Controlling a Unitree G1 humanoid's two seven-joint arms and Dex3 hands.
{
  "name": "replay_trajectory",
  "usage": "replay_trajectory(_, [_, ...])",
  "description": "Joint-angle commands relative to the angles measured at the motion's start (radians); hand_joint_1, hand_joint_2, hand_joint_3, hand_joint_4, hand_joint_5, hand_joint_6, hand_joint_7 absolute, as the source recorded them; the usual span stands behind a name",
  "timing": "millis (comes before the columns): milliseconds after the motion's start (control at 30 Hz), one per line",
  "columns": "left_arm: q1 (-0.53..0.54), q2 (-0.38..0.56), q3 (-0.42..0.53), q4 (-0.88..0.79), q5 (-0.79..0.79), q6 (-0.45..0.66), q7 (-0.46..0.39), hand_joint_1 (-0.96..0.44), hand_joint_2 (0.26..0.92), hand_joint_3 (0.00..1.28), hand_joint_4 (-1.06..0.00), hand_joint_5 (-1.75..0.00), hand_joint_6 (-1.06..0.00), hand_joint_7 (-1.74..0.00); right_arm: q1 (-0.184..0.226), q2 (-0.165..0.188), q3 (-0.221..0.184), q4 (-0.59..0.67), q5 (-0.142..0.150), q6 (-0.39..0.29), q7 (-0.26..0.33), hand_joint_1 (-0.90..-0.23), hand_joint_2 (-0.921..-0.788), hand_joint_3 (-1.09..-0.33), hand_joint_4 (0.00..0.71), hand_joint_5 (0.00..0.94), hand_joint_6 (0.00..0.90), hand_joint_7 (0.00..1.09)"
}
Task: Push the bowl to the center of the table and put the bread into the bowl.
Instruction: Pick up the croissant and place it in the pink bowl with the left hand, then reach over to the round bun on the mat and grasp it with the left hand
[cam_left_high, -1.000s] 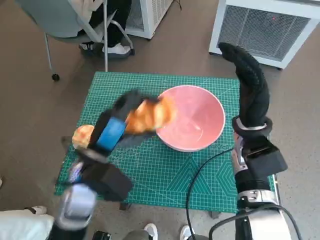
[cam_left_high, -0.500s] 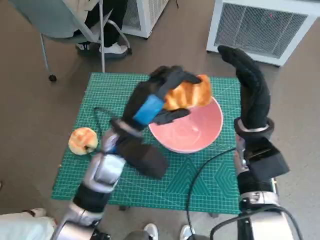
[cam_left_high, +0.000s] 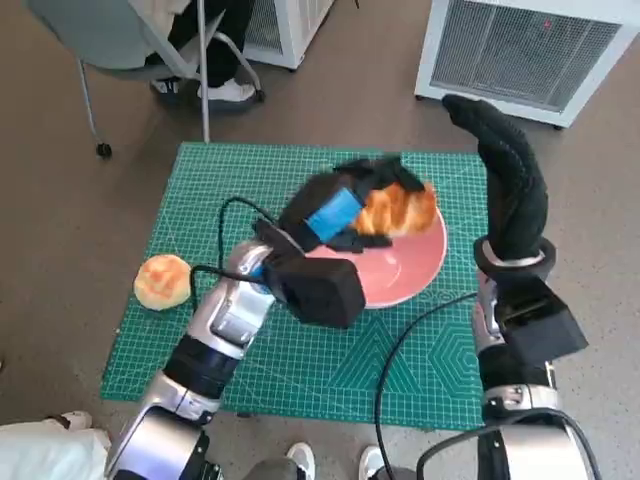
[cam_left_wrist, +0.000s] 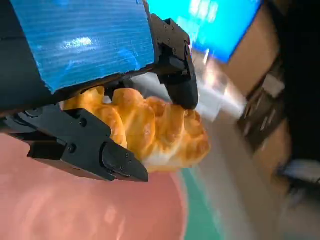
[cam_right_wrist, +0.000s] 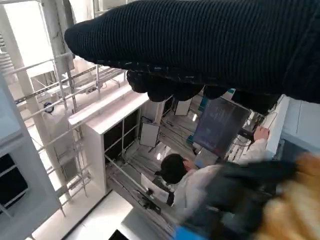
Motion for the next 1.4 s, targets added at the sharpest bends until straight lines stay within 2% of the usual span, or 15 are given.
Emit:
replay_trajectory(33, [-0.03, 0.066, -0.009, -0.054, -0.014, 0.034, -0.134, -0.36, 0.919, 0.08, -0.05, -0.08, -0.03, -0.42, 0.024, -0.009, -0.009, -0.004, -0.009, 0.017, -0.012, -0.579, -0.921, -0.759, 0.363, 0.0, 0.173, 0.34])
replay_trajectory(133, [-0.015, 0.09, 0.001, -0.101, -0.021, 0.041, -0.177, -0.42, 0.92, 0.08, -0.02, -0.03, -0.01, -0.35, 0.023, -0.008, -0.011, -0.004, -0.014, 0.017, -0.019, -0.579, -0.921, -0.759, 0.361, 0.0, 0.173, 0.34])
replay_trajectory(333, [0.048, 0.145, 0.039, -0.21, -0.032, 0.006, -0.172, -0.51, 0.921, 0.12, 0.0, 0.0, 0.0, -0.26, 0.02, -0.003, -0.01, -0.001, -0.021, 0.014, -0.028, -0.567, -0.921, -0.761, 0.362, 0.001, 0.175, 0.34])
replay_trajectory(433, [0.091, 0.186, 0.085, -0.299, -0.076, 0.017, -0.2, -0.52, 0.921, 0.13, 0.0, 0.0, 0.0, -0.24, 0.02, 0.0, -0.007, -0.001, -0.022, 0.014, -0.028, -0.565, -0.921, -0.762, 0.362, 0.001, 0.177, 0.34])
replay_trajectory(733, [0.23, 0.324, 0.26, -0.554, -0.203, 0.051, -0.263, -0.45, 0.921, 0.1, 0.0, 0.0, -0.09, -0.15, 0.019, 0.004, 0.0, 0.001, -0.02, 0.014, -0.024, -0.572, -0.921, -0.764, 0.363, 0.001, 0.178, 0.34])
replay_trajectory(900, [0.328, 0.407, 0.39, -0.679, -0.26, 0.087, -0.279, -0.38, 0.92, 0.07, -0.01, 0.0, -0.15, -0.14, 0.02, 0.005, 0.003, 0.003, -0.007, 0.013, -0.014, -0.577, -0.921, -0.763, 0.363, 0.001, 0.178, 0.34])
replay_trajectory(1167, [0.482, 0.537, 0.556, -0.67, -0.243, 0.065, -0.262, -0.33, 0.916, 0.04, -0.03, -0.01, -0.2, -0.14, 0.021, 0.01, 0.006, 0.008, 0.02, 0.014, 0.008, -0.585, -0.921, -0.76, 0.364, 0.001, 0.179, 0.34])
replay_trajectory(1400, [0.569, 0.604, 0.625, -0.632, -0.211, 0.081, -0.243, -0.32, 0.921, 0.04, -0.03, -0.01, -0.21, -0.12, 0.016, 0.018, 0.005, 0.015, 0.039, 0.016, 0.028, -0.568, -0.921, -0.76, 0.363, 0.001, 0.18, 0.34])
